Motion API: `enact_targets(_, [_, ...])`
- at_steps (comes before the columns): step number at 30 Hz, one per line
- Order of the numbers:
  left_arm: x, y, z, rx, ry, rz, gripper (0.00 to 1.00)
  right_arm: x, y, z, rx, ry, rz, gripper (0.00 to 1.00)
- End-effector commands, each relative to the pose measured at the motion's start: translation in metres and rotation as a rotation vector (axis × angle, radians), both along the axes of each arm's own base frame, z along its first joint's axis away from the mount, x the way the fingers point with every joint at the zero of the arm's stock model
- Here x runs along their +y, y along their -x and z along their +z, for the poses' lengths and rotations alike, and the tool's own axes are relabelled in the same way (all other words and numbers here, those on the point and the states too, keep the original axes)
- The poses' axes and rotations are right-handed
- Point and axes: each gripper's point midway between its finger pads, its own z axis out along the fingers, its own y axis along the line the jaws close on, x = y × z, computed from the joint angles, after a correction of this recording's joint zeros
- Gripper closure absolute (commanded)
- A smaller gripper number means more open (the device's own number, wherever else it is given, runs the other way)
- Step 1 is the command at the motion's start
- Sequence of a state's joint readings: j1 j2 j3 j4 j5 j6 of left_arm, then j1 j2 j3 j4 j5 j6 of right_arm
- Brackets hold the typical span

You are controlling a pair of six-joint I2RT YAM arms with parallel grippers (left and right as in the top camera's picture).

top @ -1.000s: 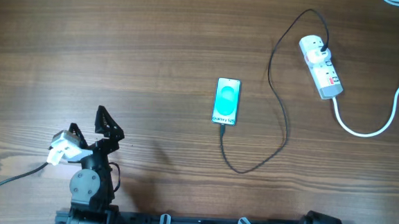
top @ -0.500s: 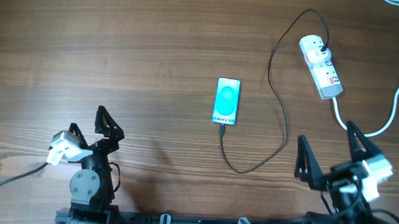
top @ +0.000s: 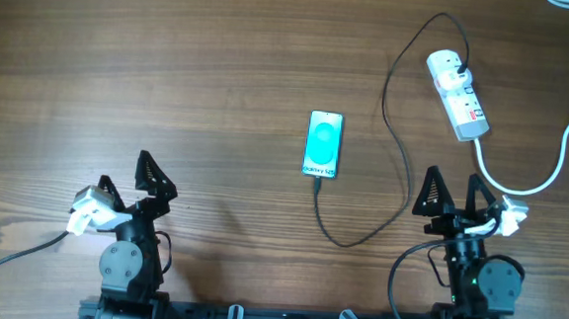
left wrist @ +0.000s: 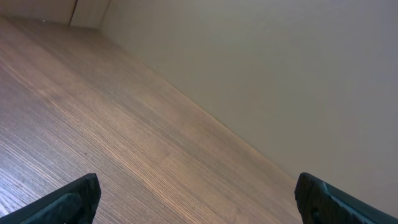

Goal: Plug charger to phone and switch on socket

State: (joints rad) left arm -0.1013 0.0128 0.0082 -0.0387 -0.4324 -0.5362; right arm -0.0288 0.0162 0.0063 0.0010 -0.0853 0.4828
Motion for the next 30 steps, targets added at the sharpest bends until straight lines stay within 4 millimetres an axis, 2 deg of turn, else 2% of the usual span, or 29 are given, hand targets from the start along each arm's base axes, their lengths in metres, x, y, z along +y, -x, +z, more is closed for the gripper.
enact_targets(1, [0.0023, 0.0009, 0.0003, -0.001, -0.007, 0.01, 0.0, -0.0036, 0.0005, 0.0023, -0.019, 0.153, -0.023, 0.0])
enact_targets(24, [0.0023, 0.001, 0.0003, -0.001, -0.007, 0.01, 0.0, -0.0038, 0.0005, 0.0024, -0.02, 0.168, -0.024, 0.0])
enact_targets(30, [0.0076, 0.0025, -0.0006, 0.005, -0.013, 0.036, 0.0, -0.0038, 0.0005, 0.0024, -0.02, 0.168, -0.024, 0.0])
